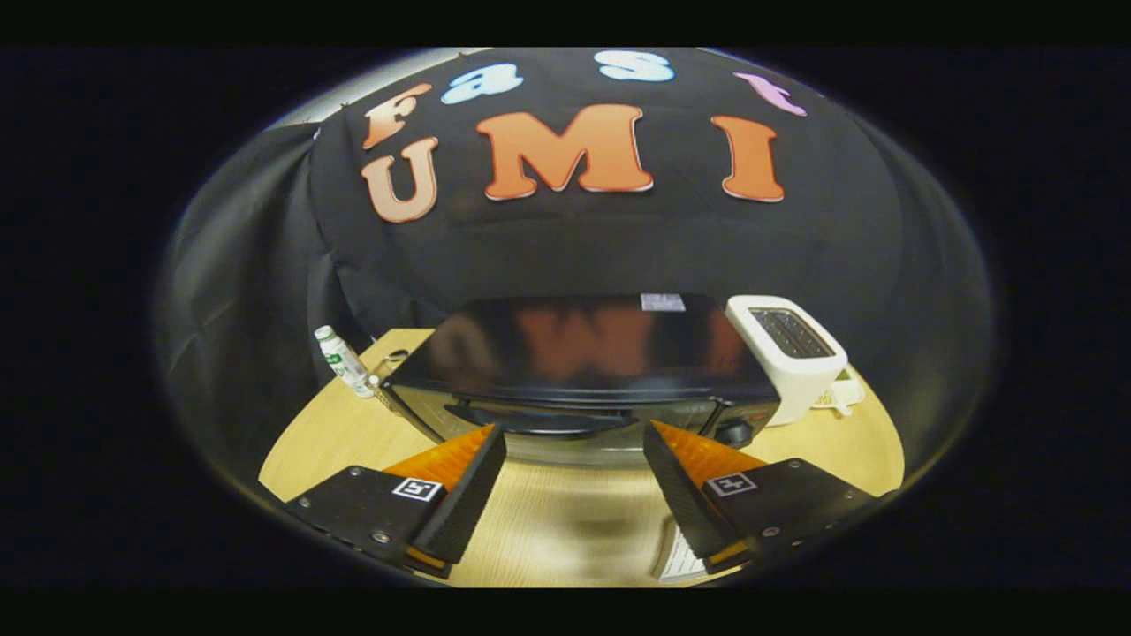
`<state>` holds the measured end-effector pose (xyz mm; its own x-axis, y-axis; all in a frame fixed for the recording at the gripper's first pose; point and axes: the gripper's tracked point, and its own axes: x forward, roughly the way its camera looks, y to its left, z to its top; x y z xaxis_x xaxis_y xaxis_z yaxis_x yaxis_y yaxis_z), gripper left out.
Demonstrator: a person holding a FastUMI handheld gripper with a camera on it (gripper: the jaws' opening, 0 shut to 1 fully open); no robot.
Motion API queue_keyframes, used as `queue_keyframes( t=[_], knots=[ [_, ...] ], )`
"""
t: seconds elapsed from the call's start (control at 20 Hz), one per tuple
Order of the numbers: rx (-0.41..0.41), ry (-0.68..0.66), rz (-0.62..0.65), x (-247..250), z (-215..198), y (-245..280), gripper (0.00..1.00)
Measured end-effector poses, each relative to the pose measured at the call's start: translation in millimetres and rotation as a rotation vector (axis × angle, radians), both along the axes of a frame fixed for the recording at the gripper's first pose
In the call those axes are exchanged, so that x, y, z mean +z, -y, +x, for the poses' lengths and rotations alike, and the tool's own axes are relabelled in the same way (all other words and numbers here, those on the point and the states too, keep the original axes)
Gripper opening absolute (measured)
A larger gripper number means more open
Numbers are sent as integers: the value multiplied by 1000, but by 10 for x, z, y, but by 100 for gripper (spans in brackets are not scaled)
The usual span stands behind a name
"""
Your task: Open the toaster oven, put the food inside, and close the toaster oven door.
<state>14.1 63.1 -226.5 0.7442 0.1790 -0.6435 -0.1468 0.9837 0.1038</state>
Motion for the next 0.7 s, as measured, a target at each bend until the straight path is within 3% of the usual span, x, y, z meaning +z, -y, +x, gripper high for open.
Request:
queue_keyframes(
  t=[0.4, 0.7],
  knots=[
    [-7, 337, 61, 1324, 172, 256, 98],
    [-15, 519, 34, 2015, 199, 467, 97]
  ],
)
